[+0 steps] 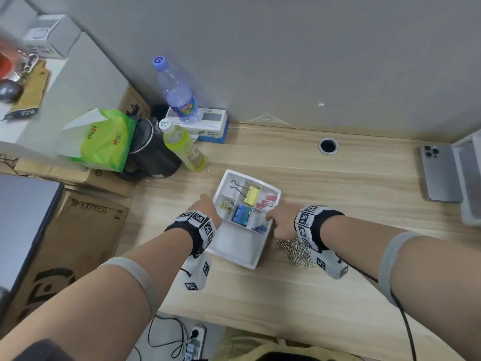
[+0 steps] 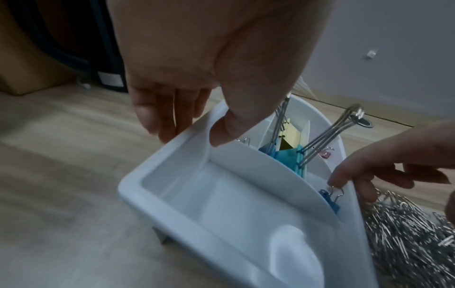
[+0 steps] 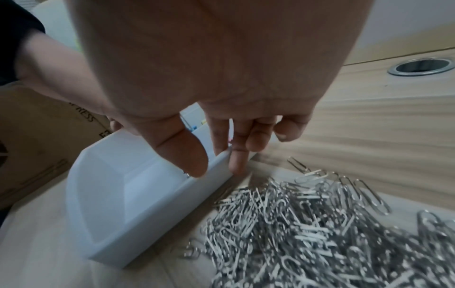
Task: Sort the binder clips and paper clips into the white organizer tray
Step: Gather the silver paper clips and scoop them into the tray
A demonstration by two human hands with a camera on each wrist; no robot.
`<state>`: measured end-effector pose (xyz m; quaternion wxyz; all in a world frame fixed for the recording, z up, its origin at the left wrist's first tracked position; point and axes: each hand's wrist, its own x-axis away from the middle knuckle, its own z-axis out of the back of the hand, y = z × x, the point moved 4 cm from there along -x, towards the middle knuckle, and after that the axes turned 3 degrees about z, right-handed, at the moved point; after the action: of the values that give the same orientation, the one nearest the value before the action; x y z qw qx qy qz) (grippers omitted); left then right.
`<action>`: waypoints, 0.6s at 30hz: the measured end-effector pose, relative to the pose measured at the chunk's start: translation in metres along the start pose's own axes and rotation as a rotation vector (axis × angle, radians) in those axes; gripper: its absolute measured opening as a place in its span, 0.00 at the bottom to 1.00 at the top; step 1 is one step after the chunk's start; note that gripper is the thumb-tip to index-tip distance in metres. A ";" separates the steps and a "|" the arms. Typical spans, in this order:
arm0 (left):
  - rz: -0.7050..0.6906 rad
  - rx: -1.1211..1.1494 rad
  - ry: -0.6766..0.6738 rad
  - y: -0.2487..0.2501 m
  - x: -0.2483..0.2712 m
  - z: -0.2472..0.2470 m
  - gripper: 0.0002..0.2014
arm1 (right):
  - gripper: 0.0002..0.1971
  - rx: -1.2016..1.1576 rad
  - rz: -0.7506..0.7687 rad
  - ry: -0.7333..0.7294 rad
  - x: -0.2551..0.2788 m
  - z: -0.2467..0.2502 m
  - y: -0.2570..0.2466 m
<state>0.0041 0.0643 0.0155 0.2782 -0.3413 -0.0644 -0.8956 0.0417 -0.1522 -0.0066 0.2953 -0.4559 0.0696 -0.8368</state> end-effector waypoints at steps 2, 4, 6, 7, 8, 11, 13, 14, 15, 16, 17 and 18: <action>-0.025 -0.017 -0.025 -0.005 0.004 -0.006 0.10 | 0.25 -0.104 0.009 0.071 0.004 -0.002 0.005; -0.033 -0.045 -0.054 -0.008 0.008 -0.009 0.03 | 0.18 -0.189 -0.013 0.193 0.010 0.001 0.016; -0.009 -0.047 -0.070 -0.011 0.009 -0.013 0.10 | 0.18 -0.200 -0.064 0.292 0.019 0.005 0.032; 0.002 -0.043 -0.071 -0.013 0.009 -0.015 0.11 | 0.22 -0.182 -0.119 0.305 0.024 0.005 0.041; 0.006 -0.042 -0.068 -0.013 0.010 -0.016 0.11 | 0.28 -0.153 -0.190 0.298 0.030 0.003 0.050; 0.008 -0.038 -0.077 -0.013 0.013 -0.019 0.10 | 0.47 -0.041 -0.338 0.257 0.047 -0.007 0.075; 0.010 -0.038 -0.081 -0.010 0.015 -0.021 0.09 | 0.56 0.018 -0.372 0.213 0.056 -0.016 0.083; 0.012 -0.039 -0.084 -0.009 0.017 -0.021 0.09 | 0.59 0.036 -0.376 0.196 0.058 -0.020 0.085; 0.012 -0.040 -0.087 -0.007 0.018 -0.021 0.09 | 0.62 0.038 -0.376 0.188 0.060 -0.026 0.087; 0.012 -0.039 -0.090 -0.007 0.018 -0.021 0.09 | 0.63 0.034 -0.372 0.188 0.061 -0.031 0.088; 0.014 -0.035 -0.093 -0.006 0.019 -0.021 0.09 | 0.65 0.030 -0.362 0.193 0.061 -0.036 0.087; 0.014 -0.033 -0.093 -0.006 0.019 -0.022 0.09 | 0.67 0.028 -0.351 0.197 0.061 -0.041 0.086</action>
<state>-0.0230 0.0537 0.0113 0.2752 -0.3877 -0.0601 -0.8777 0.0205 -0.2630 -0.0196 0.1429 -0.3727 0.0059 -0.9168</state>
